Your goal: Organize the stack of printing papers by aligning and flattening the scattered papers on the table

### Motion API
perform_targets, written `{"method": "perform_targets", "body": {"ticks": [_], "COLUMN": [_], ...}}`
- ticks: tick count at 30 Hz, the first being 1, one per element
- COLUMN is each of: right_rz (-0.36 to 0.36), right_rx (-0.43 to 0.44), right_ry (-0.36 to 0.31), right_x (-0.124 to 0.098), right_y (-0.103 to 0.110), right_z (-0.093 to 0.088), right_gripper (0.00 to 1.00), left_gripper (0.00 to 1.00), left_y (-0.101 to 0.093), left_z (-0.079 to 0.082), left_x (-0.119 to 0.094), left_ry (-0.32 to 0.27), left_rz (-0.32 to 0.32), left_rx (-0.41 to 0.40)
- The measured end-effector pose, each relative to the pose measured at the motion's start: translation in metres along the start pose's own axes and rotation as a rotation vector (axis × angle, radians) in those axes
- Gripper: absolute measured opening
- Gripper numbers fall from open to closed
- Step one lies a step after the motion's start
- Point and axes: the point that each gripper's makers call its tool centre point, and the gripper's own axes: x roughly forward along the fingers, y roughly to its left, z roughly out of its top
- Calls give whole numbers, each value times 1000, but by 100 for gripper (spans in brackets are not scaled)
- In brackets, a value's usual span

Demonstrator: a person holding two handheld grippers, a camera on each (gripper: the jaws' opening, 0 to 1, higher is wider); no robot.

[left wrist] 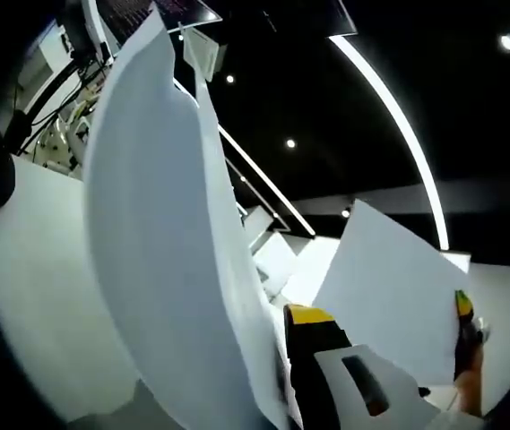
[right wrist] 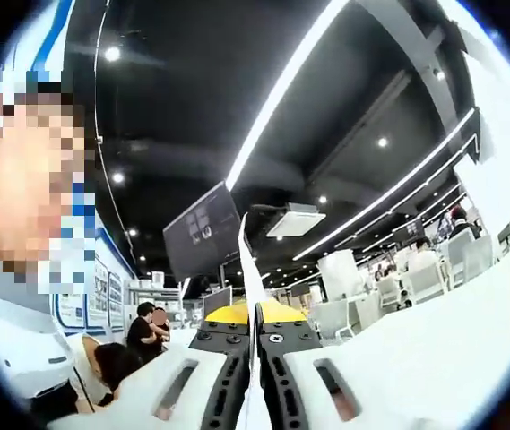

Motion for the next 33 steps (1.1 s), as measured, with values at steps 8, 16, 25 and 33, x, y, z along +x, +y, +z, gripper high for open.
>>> {"method": "perform_targets", "body": {"ticks": [8, 16, 25, 33], "right_rz": [-15, -91, -93, -157], "right_rx": [12, 125, 370, 517], "right_ry": [4, -102, -146, -184], "right_x": [1, -9, -21, -32], "right_y": [-7, -41, -75, -106], "right_z": [-9, -7, -39, -59], "right_gripper": [0, 0, 0, 0], "left_gripper": [11, 12, 12, 12], "left_y": [-1, -2, -3, -2], "left_z": [0, -1, -2, -1], "left_x": [0, 0, 0, 0], "left_ry": [0, -2, -2, -2], "left_rz": [-2, -3, -3, -1], "left_rx": [-1, -4, -4, -3]}}
